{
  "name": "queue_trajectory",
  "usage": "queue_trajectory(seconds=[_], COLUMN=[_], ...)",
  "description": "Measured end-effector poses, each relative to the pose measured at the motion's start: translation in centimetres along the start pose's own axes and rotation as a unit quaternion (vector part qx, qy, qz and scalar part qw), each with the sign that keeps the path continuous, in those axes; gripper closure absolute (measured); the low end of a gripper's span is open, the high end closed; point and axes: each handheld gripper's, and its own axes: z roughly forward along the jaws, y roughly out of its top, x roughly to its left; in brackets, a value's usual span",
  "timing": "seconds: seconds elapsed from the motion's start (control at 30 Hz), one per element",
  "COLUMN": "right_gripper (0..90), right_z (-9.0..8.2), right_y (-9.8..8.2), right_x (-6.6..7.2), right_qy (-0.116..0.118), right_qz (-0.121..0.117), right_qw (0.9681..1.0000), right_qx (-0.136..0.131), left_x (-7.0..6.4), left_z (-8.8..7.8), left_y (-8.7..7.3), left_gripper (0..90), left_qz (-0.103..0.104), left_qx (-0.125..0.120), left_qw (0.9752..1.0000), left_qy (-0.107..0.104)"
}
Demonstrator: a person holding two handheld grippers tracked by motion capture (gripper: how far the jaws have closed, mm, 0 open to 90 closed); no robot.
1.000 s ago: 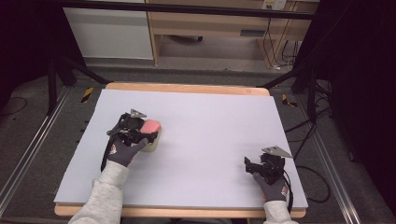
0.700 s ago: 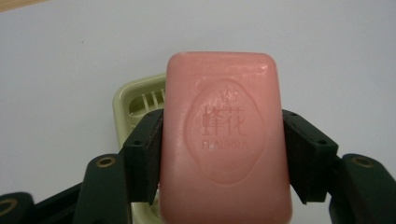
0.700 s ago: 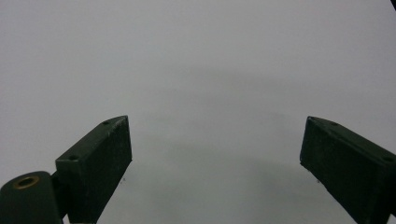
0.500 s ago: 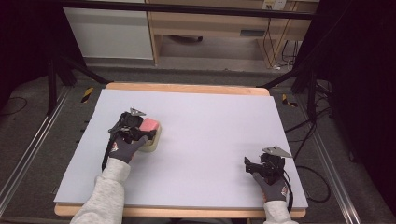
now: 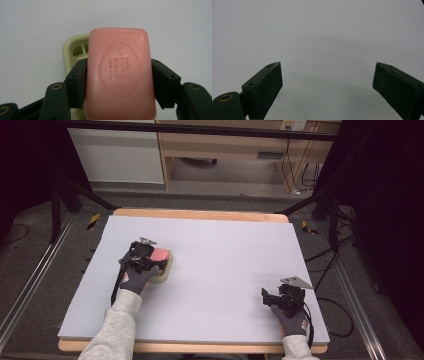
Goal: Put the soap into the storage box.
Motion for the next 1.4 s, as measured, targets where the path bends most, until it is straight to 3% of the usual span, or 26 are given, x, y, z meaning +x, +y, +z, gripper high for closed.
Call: queue_trajectory(seconds=[1.03, 1.4], right_gripper=[9.2, 9.1], right_z=[0.0, 0.0], right_y=[0.0, 0.0], right_x=[0.0, 0.0], right_qy=[0.001, -0.001], right_qz=[0.002, 0.001], right_qw=[1.0000, 1.0000], right_qx=[0.000, 0.000], left_x=[0.5, 0.5], left_z=[1.2, 1.4], left_y=[-0.9, -1.1], left_gripper=[37.3, 37.3], left_qz=[-0.008, -0.009], left_qx=[0.017, 0.013], left_qw=[0.9998, 0.9998], left_qy=[0.008, 0.010])
